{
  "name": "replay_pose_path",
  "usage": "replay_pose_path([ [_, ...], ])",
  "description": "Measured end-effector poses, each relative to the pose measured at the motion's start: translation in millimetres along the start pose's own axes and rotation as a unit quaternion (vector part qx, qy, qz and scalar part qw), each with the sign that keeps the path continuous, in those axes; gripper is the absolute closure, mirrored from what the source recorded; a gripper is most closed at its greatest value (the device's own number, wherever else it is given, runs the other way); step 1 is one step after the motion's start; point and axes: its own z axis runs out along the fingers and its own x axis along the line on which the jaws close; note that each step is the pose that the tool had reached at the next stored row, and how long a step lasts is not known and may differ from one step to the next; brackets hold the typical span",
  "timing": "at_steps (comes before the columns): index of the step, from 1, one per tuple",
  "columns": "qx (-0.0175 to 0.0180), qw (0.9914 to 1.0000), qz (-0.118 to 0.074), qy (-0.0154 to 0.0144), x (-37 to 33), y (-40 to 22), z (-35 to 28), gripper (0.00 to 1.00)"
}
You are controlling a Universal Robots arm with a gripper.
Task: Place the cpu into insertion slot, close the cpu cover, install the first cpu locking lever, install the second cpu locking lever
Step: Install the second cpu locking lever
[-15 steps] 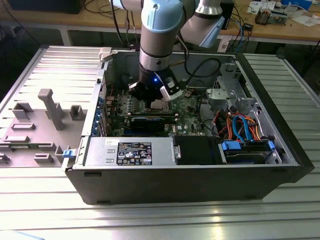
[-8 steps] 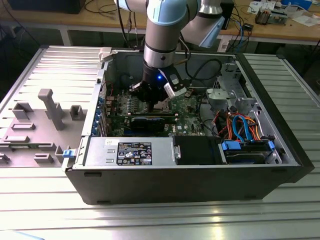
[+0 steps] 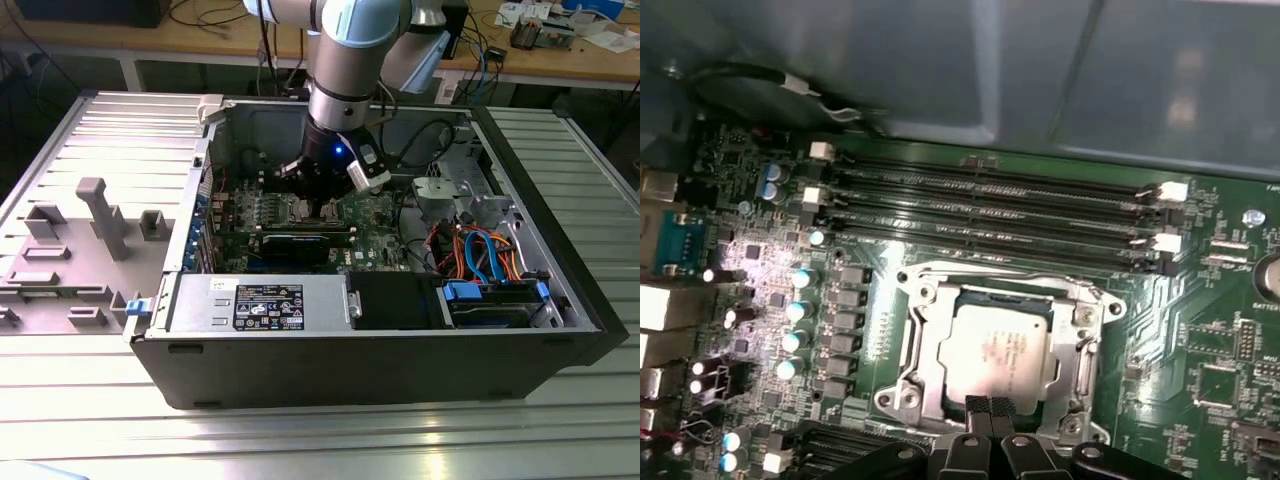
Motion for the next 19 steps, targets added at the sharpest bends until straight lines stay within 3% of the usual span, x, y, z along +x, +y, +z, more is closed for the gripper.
replay_pose_path([
  [3, 0.0001, 1.0, 0.0, 0.0002, -1.7, 2.5, -2.0, 0.89],
  [12, 0.0, 1.0, 0.0, 0.0001, -1.3, 4.4, -21.5, 0.89],
  [19, 0.0, 1.0, 0.0, 0.0002, -1.2, 4.4, -22.4, 0.89],
])
